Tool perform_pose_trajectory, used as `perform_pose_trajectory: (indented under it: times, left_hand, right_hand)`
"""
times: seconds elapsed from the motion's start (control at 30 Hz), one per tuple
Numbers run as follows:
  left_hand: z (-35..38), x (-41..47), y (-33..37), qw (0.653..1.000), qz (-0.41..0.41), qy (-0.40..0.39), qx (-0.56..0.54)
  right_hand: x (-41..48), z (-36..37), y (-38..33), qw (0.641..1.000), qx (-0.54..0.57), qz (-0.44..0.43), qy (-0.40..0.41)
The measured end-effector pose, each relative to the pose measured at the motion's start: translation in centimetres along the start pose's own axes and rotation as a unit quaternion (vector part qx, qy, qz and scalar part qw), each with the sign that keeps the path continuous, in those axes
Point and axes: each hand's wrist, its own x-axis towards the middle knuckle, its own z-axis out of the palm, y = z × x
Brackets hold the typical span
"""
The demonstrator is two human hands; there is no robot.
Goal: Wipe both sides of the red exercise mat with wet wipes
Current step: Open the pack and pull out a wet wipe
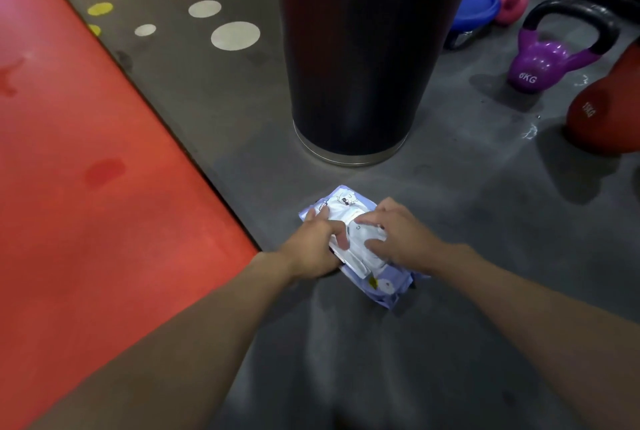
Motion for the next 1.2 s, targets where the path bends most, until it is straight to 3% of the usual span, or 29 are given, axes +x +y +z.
perform_pose_trajectory:
  times: [0.23, 0.33, 0.5, 0.73, 1.0, 1.2]
  left_hand:
    - [-0.1, 0.2, 0.1, 0.999, -0.016, -0.014, 0.027]
    - [0.0, 0.3, 0.0, 0.999, -0.018, -0.012, 0.028]
    - [0.1, 0.4, 0.1, 0.999, -0.024, -0.021, 0.029]
    - [-0.1, 0.3, 0.5, 0.998, -0.043, -0.031, 0.04]
    - [0.1, 0.6, 0.6, 0.997, -0.058, -0.032, 0.03]
    - [0.2, 0.7, 0.7, 0.997, -0.06, -0.034, 0.036]
  right_hand:
    - [0.2, -0.1, -0.5, 0.998, 0.017, -0.056, 0.038]
    - [-0.1, -0.3, -0.2, 0.999, 0.029, -0.032, 0.025]
    - [0.2, 0.2, -0.7, 0.995, 0.031, -0.046, 0.086]
    - [1.0, 0.3, -0.2, 0.992, -0.116, -0.042, 0.014]
    - [0.9, 0.7, -1.3, 0.938, -0.325, -0.121, 0.023]
    - [1.5, 0.8, -1.6, 0.94, -0.321, -0.111, -0.014]
